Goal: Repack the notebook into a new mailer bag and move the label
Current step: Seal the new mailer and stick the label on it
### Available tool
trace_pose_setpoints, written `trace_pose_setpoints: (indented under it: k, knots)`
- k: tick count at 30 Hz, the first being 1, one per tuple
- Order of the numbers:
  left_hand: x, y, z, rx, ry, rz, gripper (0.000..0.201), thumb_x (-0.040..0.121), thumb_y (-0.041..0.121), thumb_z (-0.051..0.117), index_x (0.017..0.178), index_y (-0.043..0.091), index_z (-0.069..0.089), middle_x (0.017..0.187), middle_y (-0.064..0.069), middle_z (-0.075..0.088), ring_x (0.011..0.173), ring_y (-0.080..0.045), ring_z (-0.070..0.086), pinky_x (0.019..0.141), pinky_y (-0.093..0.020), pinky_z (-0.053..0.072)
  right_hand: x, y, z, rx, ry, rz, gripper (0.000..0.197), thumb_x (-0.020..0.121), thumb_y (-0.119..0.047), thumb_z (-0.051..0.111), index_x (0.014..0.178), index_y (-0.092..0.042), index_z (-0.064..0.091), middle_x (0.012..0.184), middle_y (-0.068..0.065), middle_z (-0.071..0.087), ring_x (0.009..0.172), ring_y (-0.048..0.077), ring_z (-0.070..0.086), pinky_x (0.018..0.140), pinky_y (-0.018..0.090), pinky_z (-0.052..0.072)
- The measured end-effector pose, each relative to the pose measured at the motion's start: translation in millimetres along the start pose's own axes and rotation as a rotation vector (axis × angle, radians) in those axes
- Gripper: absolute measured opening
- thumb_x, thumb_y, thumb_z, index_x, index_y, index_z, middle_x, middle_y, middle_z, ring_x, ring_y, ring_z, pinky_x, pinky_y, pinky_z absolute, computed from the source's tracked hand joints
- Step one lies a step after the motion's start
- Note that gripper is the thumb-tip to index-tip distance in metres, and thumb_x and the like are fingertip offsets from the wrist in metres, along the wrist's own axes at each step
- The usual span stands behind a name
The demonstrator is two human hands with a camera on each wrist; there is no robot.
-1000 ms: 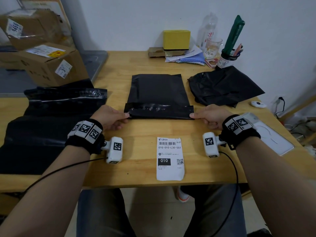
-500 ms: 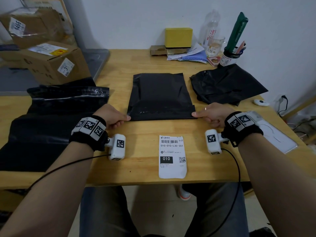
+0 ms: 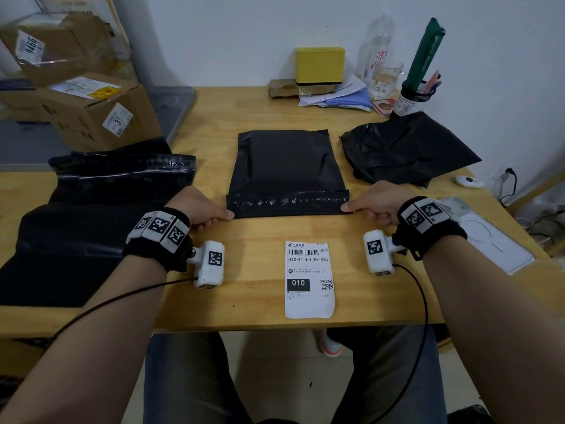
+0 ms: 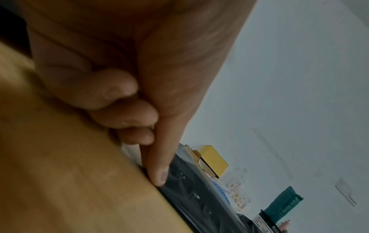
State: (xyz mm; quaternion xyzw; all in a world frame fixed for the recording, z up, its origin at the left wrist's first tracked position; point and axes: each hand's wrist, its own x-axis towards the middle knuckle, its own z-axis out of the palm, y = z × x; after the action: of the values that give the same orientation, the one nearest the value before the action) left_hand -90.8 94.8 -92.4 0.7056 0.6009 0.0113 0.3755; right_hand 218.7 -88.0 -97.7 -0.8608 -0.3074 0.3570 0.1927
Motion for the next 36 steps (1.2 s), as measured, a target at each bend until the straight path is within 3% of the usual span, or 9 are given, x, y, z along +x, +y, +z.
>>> trace_pose_setpoints:
  k: [5, 7, 10, 12, 15, 20, 25, 31, 36]
  knots:
    - [-6, -1, -3, 0.008, -0.005, 0.052, 0.043, 0.072, 0.041, 0.085, 0.061, 0.01, 0.057, 0.055, -0.004, 0.057, 0.052, -0.017, 0.05, 0.062, -0.031, 0.045, -7, 4, -4, 0.123, -0.037, -0.035, 0.058, 0.051, -0.058, 0.09, 0.072, -0.012, 0.061, 0.055, 0.003, 0.043, 0.042, 0.015, 0.032, 0.044, 0.025, 0.026]
    - [-11, 1, -7, -0.043, -0.003, 0.088, 0.043, 0.073, 0.041, 0.085, 0.062, 0.012, 0.056, 0.056, -0.003, 0.057, 0.054, -0.017, 0.051, 0.062, -0.031, 0.047, -13, 3, -7, 0.289, -0.037, -0.103, 0.048, 0.069, -0.049, 0.087, 0.067, -0.014, 0.054, 0.053, 0.002, 0.04, 0.041, 0.013, 0.029, 0.04, 0.022, 0.023]
    - [-23, 16, -11, -0.259, -0.054, 0.197, 0.03, 0.083, 0.037, 0.077, 0.076, 0.01, 0.066, 0.064, -0.002, 0.061, 0.056, -0.013, 0.055, 0.057, -0.024, 0.05, -21, -12, -13, 0.617, -0.095, -0.245, 0.04, 0.096, -0.035, 0.067, 0.067, -0.017, 0.046, 0.046, -0.002, 0.034, 0.036, 0.009, 0.023, 0.036, 0.019, 0.017]
    - [-31, 35, -7, -0.414, -0.147, 0.259, 0.028, 0.093, 0.034, 0.067, 0.09, 0.007, 0.07, 0.072, -0.004, 0.066, 0.057, -0.013, 0.059, 0.055, -0.022, 0.053, -25, -30, -13, 0.807, -0.178, -0.317, 0.04, 0.102, -0.034, 0.058, 0.067, -0.018, 0.044, 0.045, -0.004, 0.03, 0.035, 0.008, 0.021, 0.035, 0.02, 0.015]
    - [-37, 65, 8, -0.562, -0.269, 0.301, 0.029, 0.099, 0.031, 0.06, 0.094, 0.004, 0.07, 0.08, -0.009, 0.074, 0.064, -0.017, 0.069, 0.061, -0.026, 0.06, -26, -58, -3, 0.975, -0.276, -0.349, 0.04, 0.104, -0.036, 0.053, 0.069, -0.019, 0.042, 0.049, -0.004, 0.029, 0.04, 0.008, 0.022, 0.035, 0.02, 0.02]
    - [-30, 90, 40, -0.645, -0.353, 0.294, 0.032, 0.102, 0.027, 0.054, 0.101, -0.001, 0.07, 0.092, -0.016, 0.077, 0.085, -0.026, 0.075, 0.078, -0.034, 0.062, -20, -88, 29, 0.966, -0.317, -0.309, 0.038, 0.106, -0.035, 0.05, 0.073, -0.017, 0.045, 0.057, 0.0, 0.039, 0.046, 0.01, 0.029, 0.041, 0.02, 0.027]
    - [-18, 89, 55, -0.702, -0.301, 0.279, 0.03, 0.103, 0.022, 0.05, 0.099, 0.0, 0.069, 0.098, -0.02, 0.074, 0.095, -0.03, 0.073, 0.089, -0.04, 0.058, -12, -94, 49, 0.983, -0.281, -0.255, 0.037, 0.106, -0.032, 0.052, 0.074, -0.014, 0.048, 0.059, 0.004, 0.048, 0.048, 0.013, 0.041, 0.044, 0.022, 0.038]
    - [-11, 73, 62, -0.829, -0.379, 0.238, 0.031, 0.106, 0.023, 0.043, 0.098, 0.003, 0.066, 0.101, -0.014, 0.073, 0.098, -0.021, 0.07, 0.089, -0.03, 0.055, -6, -93, 60, 1.012, -0.308, -0.254, 0.035, 0.106, -0.029, 0.053, 0.076, -0.012, 0.05, 0.063, 0.006, 0.052, 0.051, 0.015, 0.046, 0.049, 0.025, 0.044]
    - [-8, 64, 62, -0.981, -0.394, 0.208, 0.034, 0.107, 0.026, 0.042, 0.105, -0.001, 0.062, 0.115, -0.021, 0.067, 0.105, -0.026, 0.067, 0.09, -0.032, 0.055, 1, -96, 65, 1.013, -0.377, -0.305, 0.033, 0.104, -0.029, 0.055, 0.077, -0.011, 0.053, 0.071, 0.008, 0.06, 0.061, 0.019, 0.056, 0.061, 0.03, 0.054]
